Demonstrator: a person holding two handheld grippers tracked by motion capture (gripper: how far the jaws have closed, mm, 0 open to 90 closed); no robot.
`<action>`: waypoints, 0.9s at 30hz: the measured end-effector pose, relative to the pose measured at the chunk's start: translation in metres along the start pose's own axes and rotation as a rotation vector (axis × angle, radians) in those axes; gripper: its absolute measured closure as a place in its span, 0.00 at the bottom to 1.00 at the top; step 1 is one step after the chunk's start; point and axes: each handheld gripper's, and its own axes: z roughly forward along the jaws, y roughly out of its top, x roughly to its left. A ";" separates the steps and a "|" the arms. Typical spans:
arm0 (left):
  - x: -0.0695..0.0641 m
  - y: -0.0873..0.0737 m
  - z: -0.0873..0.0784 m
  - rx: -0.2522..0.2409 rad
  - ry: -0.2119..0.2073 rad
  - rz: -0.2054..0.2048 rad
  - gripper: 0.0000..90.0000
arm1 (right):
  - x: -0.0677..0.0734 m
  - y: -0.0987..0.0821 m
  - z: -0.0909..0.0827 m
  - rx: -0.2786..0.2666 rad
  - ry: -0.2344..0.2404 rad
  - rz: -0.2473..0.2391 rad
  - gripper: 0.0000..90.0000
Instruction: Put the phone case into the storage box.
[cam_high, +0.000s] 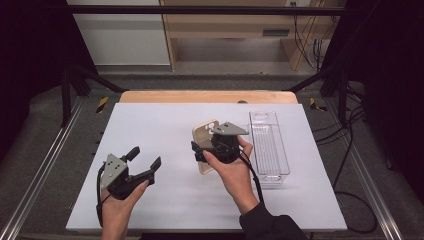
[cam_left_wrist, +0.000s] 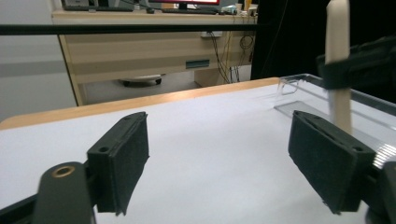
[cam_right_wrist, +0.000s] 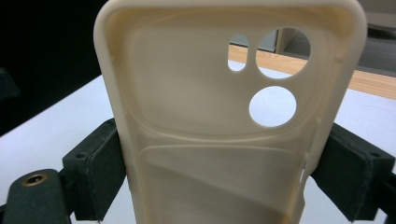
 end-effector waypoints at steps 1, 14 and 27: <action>0.003 -0.003 0.000 0.007 0.005 0.000 0.19 | -0.001 0.002 0.000 0.001 0.000 0.009 0.14; 0.022 -0.022 -0.008 0.001 0.022 -0.030 0.07 | -0.011 0.027 0.000 -0.008 -0.034 0.027 0.14; 0.037 -0.036 -0.025 -0.020 0.041 -0.041 0.04 | -0.019 0.045 -0.001 0.005 -0.064 0.002 0.14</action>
